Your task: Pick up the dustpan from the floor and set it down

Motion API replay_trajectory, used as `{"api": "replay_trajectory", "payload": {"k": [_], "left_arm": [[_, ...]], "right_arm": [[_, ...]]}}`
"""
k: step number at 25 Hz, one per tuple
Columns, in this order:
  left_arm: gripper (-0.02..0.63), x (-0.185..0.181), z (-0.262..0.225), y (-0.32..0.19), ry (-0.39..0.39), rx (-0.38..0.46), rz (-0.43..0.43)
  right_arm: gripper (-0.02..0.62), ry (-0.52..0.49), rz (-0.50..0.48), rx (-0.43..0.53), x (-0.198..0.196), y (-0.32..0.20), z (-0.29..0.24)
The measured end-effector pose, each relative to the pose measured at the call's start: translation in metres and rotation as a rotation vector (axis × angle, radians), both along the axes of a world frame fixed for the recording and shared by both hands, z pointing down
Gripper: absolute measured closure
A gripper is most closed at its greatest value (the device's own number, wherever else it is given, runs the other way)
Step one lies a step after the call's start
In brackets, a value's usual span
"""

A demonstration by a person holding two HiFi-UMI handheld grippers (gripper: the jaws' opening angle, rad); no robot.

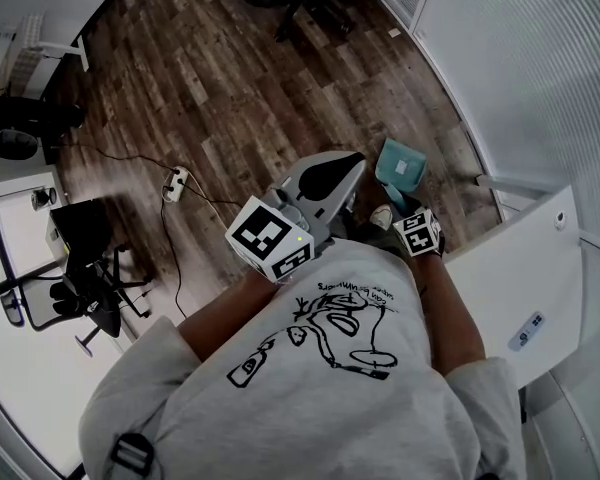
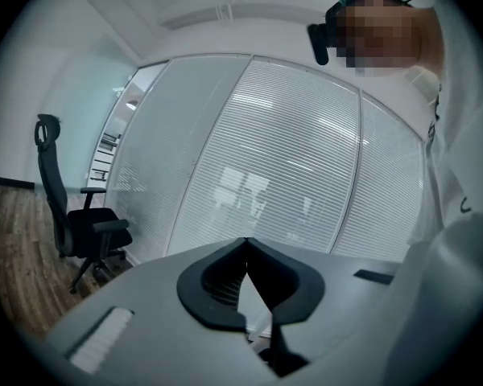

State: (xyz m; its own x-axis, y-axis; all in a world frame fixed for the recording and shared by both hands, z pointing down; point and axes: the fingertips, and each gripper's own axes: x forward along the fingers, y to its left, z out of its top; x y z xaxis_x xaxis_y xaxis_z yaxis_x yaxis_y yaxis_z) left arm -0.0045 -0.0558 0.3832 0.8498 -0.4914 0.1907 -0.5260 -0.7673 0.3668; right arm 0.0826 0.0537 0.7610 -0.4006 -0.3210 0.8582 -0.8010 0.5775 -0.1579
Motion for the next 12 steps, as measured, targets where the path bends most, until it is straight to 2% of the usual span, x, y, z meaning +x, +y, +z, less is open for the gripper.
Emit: {"api": "replay_trajectory", "payload": {"k": [12], "left_arm": [[0.604,0.011,-0.009,-0.004,0.021,0.017,0.013]], "right_arm": [[0.466,-0.041,0.052,0.053,0.01,-0.015,-0.048]]}}
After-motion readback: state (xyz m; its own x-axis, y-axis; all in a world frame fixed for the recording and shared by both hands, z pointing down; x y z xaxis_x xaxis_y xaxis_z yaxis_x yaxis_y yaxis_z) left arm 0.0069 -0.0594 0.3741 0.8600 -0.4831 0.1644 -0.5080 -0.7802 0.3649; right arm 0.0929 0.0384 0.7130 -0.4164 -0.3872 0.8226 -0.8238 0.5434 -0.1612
